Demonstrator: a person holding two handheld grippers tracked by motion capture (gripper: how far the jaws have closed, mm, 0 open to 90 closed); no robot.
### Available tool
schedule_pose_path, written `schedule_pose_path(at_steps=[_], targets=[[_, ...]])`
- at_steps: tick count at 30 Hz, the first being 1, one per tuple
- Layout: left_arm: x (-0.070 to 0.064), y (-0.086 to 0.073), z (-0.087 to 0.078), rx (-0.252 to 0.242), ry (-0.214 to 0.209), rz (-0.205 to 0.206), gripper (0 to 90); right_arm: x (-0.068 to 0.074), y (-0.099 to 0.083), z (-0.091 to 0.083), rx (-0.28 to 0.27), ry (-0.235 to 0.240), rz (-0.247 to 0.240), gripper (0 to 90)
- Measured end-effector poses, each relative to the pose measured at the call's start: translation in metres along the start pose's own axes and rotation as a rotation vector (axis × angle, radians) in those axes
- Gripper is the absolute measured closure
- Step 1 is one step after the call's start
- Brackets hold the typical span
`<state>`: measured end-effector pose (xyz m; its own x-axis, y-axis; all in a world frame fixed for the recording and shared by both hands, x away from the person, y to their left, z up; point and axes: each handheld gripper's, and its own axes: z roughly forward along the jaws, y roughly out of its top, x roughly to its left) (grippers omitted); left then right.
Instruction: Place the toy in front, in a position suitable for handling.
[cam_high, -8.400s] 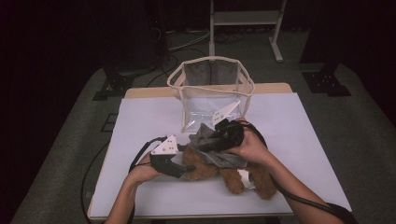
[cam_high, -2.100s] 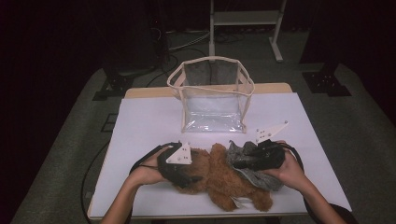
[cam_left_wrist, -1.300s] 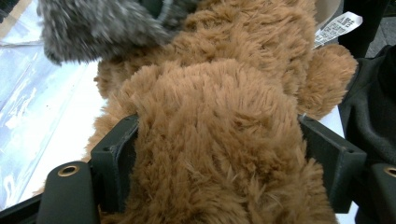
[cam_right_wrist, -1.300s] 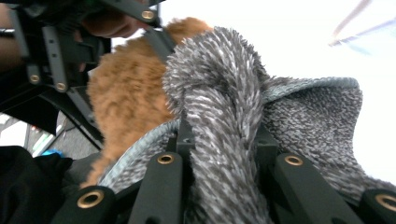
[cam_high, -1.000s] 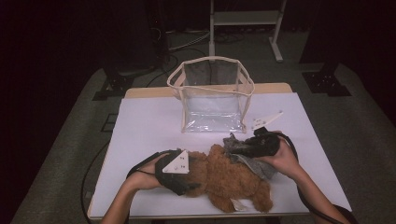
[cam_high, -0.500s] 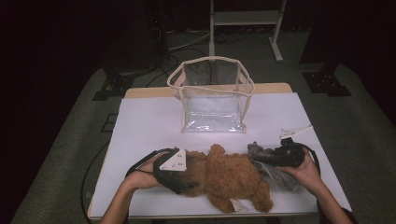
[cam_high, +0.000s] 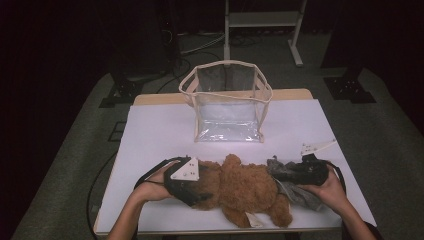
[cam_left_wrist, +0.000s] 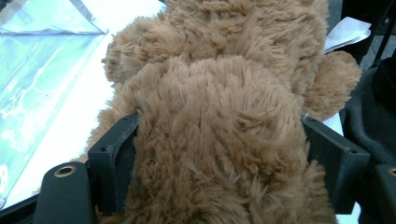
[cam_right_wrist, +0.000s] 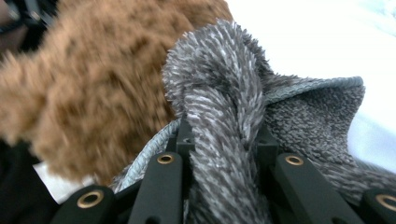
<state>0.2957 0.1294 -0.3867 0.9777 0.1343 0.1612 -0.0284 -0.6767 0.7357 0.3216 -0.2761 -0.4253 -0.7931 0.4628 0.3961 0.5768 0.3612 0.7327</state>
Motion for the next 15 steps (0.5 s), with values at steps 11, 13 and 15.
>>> schedule_pose_path(at_steps=[11, 13, 15], targets=[[0.006, 0.005, 0.005, 0.011, 0.001, -0.005, 20.0, 0.028, 0.039, -0.02, -0.03, 0.0, -0.105, 71.3], [0.007, 0.006, 0.005, 0.011, -0.001, -0.008, 19.8, 0.039, 0.057, -0.016, -0.033, 0.019, -0.155, 71.3], [0.009, 0.006, 0.005, 0.011, -0.003, -0.009, 19.6, 0.057, 0.077, -0.002, -0.029, 0.069, -0.21, 71.2]])
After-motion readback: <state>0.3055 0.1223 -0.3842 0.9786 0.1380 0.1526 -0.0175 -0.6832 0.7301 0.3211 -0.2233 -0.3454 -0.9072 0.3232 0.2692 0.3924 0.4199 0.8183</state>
